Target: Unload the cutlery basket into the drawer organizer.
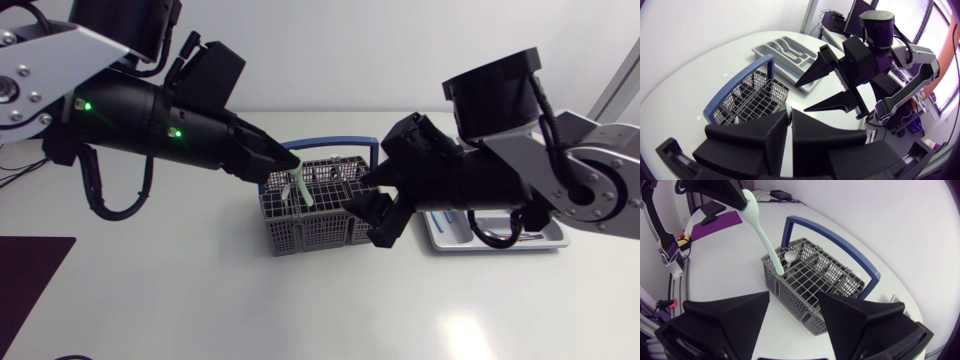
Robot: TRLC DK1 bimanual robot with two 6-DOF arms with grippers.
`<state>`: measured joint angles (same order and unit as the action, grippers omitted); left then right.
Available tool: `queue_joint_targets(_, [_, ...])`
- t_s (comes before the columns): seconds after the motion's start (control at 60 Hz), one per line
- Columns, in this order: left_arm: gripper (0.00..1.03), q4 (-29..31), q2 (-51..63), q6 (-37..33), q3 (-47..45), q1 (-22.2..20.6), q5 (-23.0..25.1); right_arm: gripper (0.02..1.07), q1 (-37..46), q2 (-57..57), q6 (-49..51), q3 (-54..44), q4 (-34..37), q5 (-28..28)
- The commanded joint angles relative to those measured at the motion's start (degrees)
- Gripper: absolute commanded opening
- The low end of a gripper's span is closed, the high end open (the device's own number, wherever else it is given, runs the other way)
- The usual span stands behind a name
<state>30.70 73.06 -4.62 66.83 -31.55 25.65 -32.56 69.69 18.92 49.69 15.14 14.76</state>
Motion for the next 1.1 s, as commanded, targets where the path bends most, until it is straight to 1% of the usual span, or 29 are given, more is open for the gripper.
queue_joint_targets(0.0, [0.2,0.6,-0.5,-3.4,0.5,1.0,2.4,0.74,1.1,-1.1,1.8,-1.5,-0.4,2.2])
queue_joint_targets(0.05, [0.2,0.6,-0.5,-5.7,0.1,1.1,5.3,0.74,1.4,-1.8,2.5,-2.1,-0.8,4.0])
queue_joint_targets(0.1, [0.2,0.7,-0.3,-7.9,-0.1,2.1,7.9,0.74,1.9,-2.5,3.0,-2.2,-0.7,6.4])
queue_joint_targets(0.117, [0.2,0.9,-0.2,-8.9,-0.3,2.5,9.8,0.74,1.9,-2.8,3.2,-2.3,-0.7,7.1])
queue_joint_targets(0.233, [0.2,2.1,1.0,-13.4,-0.4,3.6,15.7,0.74,2.1,-4.2,4.8,-2.8,-0.5,9.3])
queue_joint_targets(0.35, [0.2,4.5,3.1,-17.9,0.5,4.1,21.2,0.74,2.6,-4.7,6.0,-3.3,-0.1,11.5])
queue_joint_targets(0.417, [0.2,6.8,4.1,-21.0,1.1,4.1,23.7,0.74,2.7,-4.8,6.8,-3.8,-0.1,12.6])
queue_joint_targets(0.433, [0.2,8.1,4.6,-22.7,1.5,4.0,25.1,0.74,2.7,-4.8,7.3,-4.1,-0.1,13.3])
queue_joint_targets(0.467, [0.2,8.9,5.1,-24.3,1.6,4.0,25.6,0.74,2.7,-4.8,7.6,-4.3,0.0,13.8])
queue_joint_targets(0.567, [0.2,9.5,6.3,-26.1,2.3,3.5,27.1,0.74,2.6,-5.3,8.9,-5.1,0.5,15.7])
queue_joint_targets(0.683, [0.2,12.0,8.3,-29.1,4.1,2.9,28.9,0.74,2.3,-5.5,9.7,-5.7,1.4,17.8])
queue_joint_targets(0.833, [0.2,13.0,9.9,-29.8,5.4,1.5,29.4,0.72,2.1,-5.6,9.9,-6.3,1.7,20.0])
queue_joint_targets(0.967, [0.2,13.2,11.2,-29.8,6.2,0.7,29.4,0.54,1.7,-6.3,10.0,-6.0,1.7,21.0])
queue_joint_targets(1.083, [0.2,13.6,11.9,-29.8,6.8,0.8,29.4,0.43,1.0,-6.5,10.0,-5.7,2.1,21.2])
